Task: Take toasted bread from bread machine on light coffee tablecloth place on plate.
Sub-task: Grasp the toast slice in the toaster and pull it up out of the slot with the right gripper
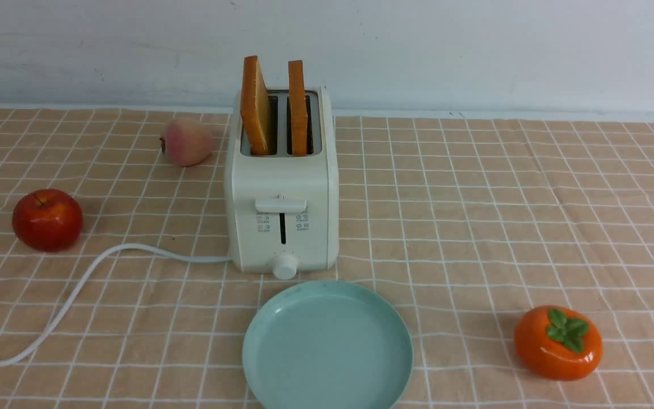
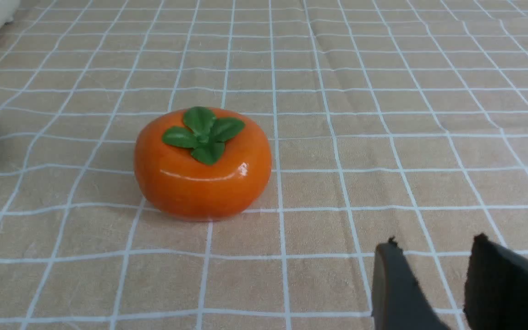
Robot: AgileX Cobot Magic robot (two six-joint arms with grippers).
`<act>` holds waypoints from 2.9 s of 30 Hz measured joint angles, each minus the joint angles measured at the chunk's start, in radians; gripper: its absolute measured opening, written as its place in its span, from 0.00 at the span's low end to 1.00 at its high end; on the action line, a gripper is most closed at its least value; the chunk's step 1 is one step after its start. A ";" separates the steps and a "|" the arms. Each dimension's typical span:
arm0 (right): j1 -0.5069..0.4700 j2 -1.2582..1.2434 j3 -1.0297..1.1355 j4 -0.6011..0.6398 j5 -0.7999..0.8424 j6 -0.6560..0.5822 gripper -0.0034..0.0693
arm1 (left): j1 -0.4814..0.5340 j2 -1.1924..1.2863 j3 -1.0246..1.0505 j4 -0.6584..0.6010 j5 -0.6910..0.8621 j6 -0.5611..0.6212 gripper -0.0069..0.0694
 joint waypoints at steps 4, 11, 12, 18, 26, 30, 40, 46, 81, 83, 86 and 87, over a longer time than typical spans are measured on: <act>0.000 0.000 0.000 0.000 0.000 0.000 0.38 | 0.000 0.000 0.000 0.030 -0.002 0.000 0.40; 0.000 0.000 0.000 -0.010 0.002 0.000 0.38 | 0.000 0.000 0.000 0.106 -0.009 0.000 0.40; 0.000 0.000 0.000 -0.014 0.002 0.000 0.38 | 0.000 0.000 0.000 0.110 -0.009 0.000 0.40; 0.000 0.000 0.000 -0.015 -0.001 0.000 0.38 | 0.000 0.000 0.000 0.114 -0.023 0.000 0.40; 0.000 0.000 0.003 -0.018 -0.029 0.000 0.38 | 0.000 0.000 0.000 0.114 -0.192 0.000 0.40; 0.000 0.000 0.009 -0.019 -0.092 0.000 0.38 | 0.000 0.000 0.000 0.114 -0.327 0.000 0.40; 0.000 0.000 0.010 -0.023 -0.566 0.021 0.38 | 0.000 0.000 0.000 0.116 -0.495 0.000 0.40; 0.000 0.000 0.010 -0.024 -0.749 0.070 0.38 | 0.000 0.000 0.000 0.090 -0.613 -0.055 0.40; 0.000 1.056 -1.152 0.165 0.372 0.397 0.38 | 0.000 0.992 -1.124 0.091 0.475 -0.445 0.40; 0.000 1.135 -1.157 0.352 0.374 0.224 0.38 | 0.000 1.024 -1.124 0.043 0.527 -0.444 0.40; 0.019 1.249 -1.187 0.602 0.404 -0.065 0.38 | 0.000 1.067 -1.124 -0.015 0.618 -0.429 0.40; 0.037 1.296 -1.213 0.679 0.423 -0.167 0.38 | 0.000 1.081 -1.124 -0.030 0.646 -0.416 0.40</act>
